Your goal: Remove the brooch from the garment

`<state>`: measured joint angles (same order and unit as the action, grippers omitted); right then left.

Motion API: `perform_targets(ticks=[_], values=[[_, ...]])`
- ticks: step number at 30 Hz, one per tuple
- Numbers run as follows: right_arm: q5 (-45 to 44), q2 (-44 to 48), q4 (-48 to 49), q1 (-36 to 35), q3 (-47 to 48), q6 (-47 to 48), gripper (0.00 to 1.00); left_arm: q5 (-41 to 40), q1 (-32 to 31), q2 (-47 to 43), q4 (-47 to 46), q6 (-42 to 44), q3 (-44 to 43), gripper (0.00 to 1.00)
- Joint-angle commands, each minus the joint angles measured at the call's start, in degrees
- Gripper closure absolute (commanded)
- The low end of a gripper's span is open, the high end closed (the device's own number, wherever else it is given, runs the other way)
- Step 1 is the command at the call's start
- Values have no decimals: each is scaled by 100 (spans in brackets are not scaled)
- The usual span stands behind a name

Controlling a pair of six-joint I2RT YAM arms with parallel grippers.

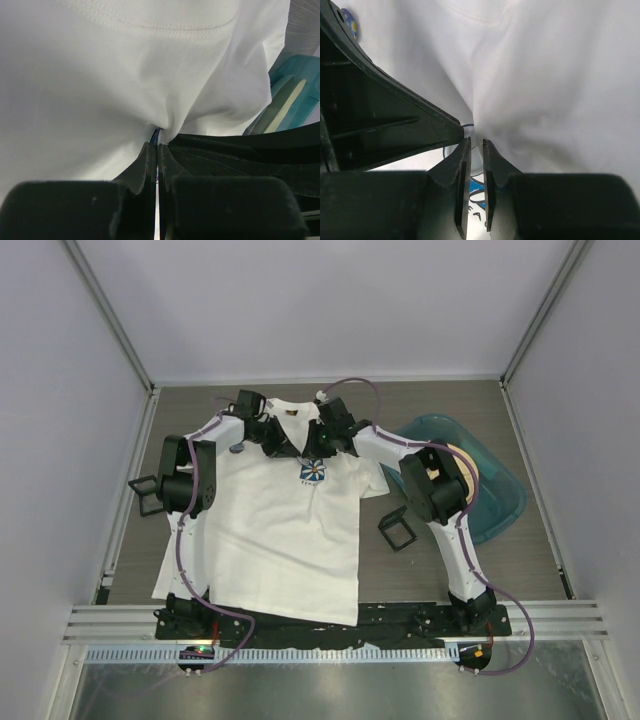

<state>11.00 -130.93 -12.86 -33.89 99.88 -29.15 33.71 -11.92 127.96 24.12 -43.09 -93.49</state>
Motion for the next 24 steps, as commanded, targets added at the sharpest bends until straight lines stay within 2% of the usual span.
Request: perform_targets(ticks=[1,15,24], values=[[-37,-20,108,-4,208,-56,81,118,-12,-289,-206,11,33,100],[-283,77,170,-188,-73,23,83,12,-3,-245,-197,-322,103,100],[-1399,323,539,-592,-705,137,83,-14,6,-236,-338,-701,297,100]])
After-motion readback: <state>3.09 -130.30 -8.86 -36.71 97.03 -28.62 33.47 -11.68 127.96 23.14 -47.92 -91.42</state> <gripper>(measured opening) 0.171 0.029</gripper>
